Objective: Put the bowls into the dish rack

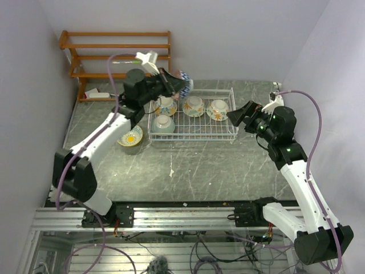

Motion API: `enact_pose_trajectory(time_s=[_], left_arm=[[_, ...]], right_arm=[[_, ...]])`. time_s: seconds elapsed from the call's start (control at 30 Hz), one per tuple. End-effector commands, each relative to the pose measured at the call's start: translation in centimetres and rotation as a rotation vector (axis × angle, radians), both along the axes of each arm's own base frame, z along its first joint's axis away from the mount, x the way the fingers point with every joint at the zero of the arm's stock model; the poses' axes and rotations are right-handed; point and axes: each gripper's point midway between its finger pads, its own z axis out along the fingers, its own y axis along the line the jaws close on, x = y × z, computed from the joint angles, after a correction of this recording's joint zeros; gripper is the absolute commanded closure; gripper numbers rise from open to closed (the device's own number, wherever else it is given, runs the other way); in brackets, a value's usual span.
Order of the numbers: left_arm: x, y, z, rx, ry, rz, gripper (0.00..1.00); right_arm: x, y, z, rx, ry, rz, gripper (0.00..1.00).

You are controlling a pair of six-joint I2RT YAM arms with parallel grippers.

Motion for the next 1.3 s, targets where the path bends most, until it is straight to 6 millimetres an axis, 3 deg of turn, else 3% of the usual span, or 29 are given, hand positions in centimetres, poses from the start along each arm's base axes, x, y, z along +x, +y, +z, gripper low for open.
enact_pose_trajectory(time_s=[0.0, 0.3, 0.5, 0.97, 1.27], left_arm=[[-2.2, -5.4, 2.8, -0.165, -0.079, -0.214, 0.93], [-0.9, -11.4, -4.5, -0.189, 0.052, -0.312, 0.93], [-0.1, -13.2, -9.9, -0.189, 0.147, -0.338, 0.93], [0.8, -14.2, -19.6, -0.129, 0.294, -0.306, 0.93], [0.7, -13.6, -22.9, -0.08, 0.347, -0.269, 0.93]], right_arm=[[0.0, -0.9, 2.1, 0.013, -0.046, -0.044, 0.05], [0.3, -1.4, 1.3, -0.004, -0.027, -0.053, 0.05], [0.4, -1.6, 0.5, -0.008, -0.011, -0.052, 0.04], [0.3, -1.6, -0.7, -0.008, 0.012, -0.042, 0.04], [0.3, -1.6, -1.2, -0.004, 0.021, -0.034, 0.04]])
